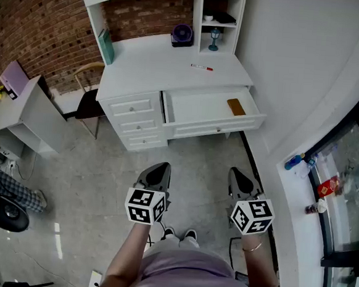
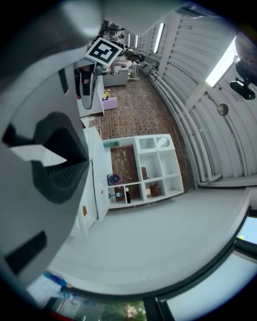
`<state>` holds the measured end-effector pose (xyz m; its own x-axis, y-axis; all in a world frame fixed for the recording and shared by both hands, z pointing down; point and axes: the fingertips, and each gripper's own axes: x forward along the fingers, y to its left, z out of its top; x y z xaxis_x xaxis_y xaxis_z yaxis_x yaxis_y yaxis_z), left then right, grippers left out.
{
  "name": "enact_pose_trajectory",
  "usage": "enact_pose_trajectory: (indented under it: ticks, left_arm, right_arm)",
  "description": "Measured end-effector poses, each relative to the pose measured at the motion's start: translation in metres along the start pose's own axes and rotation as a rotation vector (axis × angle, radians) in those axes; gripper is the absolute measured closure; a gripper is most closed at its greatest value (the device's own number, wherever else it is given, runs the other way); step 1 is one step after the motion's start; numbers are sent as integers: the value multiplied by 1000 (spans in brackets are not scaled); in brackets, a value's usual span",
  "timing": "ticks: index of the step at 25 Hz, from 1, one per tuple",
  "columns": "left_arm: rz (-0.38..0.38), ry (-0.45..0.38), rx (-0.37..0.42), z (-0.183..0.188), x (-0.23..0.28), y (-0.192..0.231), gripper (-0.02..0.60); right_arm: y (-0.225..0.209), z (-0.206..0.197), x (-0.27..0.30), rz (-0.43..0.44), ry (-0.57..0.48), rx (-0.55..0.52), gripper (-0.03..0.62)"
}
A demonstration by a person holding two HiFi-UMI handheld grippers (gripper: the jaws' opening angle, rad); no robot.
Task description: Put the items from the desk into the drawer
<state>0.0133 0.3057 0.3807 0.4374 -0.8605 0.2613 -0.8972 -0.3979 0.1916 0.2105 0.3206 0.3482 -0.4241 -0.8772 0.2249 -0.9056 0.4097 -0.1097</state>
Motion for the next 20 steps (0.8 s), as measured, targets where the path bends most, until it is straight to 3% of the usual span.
enact_pose_trajectory:
  ticks: [20]
  left_arm:
    - [55,-32,10,5,18,-16,583]
  right_arm:
    - [-35,-11,2,8,-31,33,591]
